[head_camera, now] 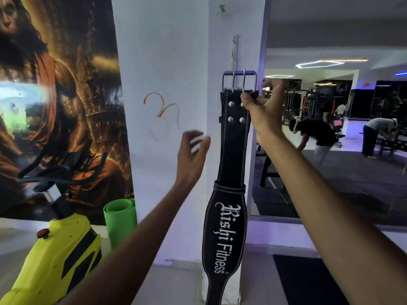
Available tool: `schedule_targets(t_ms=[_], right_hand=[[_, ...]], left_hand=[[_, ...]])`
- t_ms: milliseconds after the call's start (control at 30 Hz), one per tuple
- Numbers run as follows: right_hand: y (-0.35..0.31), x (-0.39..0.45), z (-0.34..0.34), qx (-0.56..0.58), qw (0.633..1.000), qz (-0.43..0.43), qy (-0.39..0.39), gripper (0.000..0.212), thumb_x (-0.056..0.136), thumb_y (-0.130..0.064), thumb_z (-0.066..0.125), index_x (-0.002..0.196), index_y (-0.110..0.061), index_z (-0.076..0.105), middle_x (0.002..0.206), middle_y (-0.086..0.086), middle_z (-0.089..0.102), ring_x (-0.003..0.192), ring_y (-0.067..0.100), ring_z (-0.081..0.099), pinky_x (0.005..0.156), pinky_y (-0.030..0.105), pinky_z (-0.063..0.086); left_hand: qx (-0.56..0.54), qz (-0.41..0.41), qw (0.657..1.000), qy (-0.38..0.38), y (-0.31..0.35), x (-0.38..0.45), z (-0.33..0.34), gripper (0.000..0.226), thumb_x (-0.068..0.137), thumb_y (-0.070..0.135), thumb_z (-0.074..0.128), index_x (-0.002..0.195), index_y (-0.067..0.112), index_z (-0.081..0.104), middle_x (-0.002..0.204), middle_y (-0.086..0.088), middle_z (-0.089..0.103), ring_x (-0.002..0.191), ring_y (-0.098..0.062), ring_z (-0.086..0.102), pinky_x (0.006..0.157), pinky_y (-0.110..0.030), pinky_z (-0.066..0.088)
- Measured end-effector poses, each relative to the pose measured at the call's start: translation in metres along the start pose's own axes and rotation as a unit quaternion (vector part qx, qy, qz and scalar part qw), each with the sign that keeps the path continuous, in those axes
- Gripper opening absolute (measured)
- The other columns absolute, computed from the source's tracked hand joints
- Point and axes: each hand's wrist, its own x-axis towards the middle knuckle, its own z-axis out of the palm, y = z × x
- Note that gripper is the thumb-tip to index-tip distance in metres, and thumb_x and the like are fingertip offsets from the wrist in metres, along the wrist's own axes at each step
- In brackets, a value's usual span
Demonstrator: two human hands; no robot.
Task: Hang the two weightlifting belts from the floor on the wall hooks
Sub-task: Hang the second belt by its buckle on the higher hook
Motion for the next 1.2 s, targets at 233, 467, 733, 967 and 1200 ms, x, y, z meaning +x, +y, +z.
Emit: schedule_targets(t_ms=[233, 467, 733, 967, 1200], right_hand=[[0.018, 0.001, -0.005, -0.027, 0.997, -0.046, -0.055, 0.041, 0.089, -0.004, 0.065, 0.123, -0.025, 0.059, 0.108, 0.017, 0.073, 0.073, 0.030, 0.067, 0.073, 0.034, 0.056], [0.042, 0.023, -0.031, -0.044, 0.996, -0.006, -0.076, 0.029, 0.088, -0.005, 0.064, 0.114, -0.017, 0.069, 0.106, 0.006, 0.075, 0.099, 0.021, 0.071, 0.095, 0.045, 0.056], [0.077, 0.057, -0.048, -0.011, 0.992, -0.047, -0.115, 0.030, 0.092, -0.003, 0.063, 0.117, -0.015, 0.052, 0.100, 0.004, 0.068, 0.084, 0.011, 0.068, 0.079, 0.029, 0.056], [0.126, 0.118, -0.030, -0.076, 0.988, -0.084, -0.105, 0.053, 0.086, -0.018, 0.074, 0.131, -0.030, 0.049, 0.092, 0.006, 0.071, 0.082, 0.012, 0.071, 0.077, 0.024, 0.057], [0.178, 0.206, 0.013, -0.093, 0.983, -0.154, -0.045, 0.056, 0.085, -0.020, 0.075, 0.134, -0.028, 0.050, 0.085, 0.011, 0.071, 0.079, 0.017, 0.072, 0.077, 0.030, 0.060]], left_hand=[[0.074, 0.127, 0.989, -0.015, 0.054, 0.074, 0.041, 0.027, 0.095, 0.020, 0.061, 0.122, 0.024, 0.059, 0.120, 0.018, 0.055, 0.114, -0.004, 0.055, 0.099, -0.023, 0.046], [0.059, 0.110, 0.991, -0.056, 0.044, 0.089, 0.074, 0.022, 0.091, 0.002, 0.060, 0.107, 0.012, 0.072, 0.103, -0.002, 0.073, 0.092, -0.012, 0.068, 0.091, -0.025, 0.054], [0.022, 0.106, 0.994, -0.012, 0.021, 0.111, 0.107, 0.020, 0.086, -0.001, 0.069, 0.098, 0.014, 0.074, 0.095, 0.001, 0.075, 0.093, -0.016, 0.072, 0.081, -0.021, 0.056], [-0.042, 0.110, 0.993, 0.004, -0.029, 0.174, 0.118, 0.035, 0.085, -0.004, 0.070, 0.118, 0.009, 0.068, 0.110, -0.004, 0.072, 0.090, -0.013, 0.072, 0.076, -0.020, 0.056], [-0.063, 0.153, 0.986, -0.016, -0.074, 0.282, 0.130, 0.036, 0.085, 0.005, 0.075, 0.119, 0.014, 0.068, 0.111, -0.004, 0.069, 0.088, -0.015, 0.072, 0.078, -0.027, 0.059]])
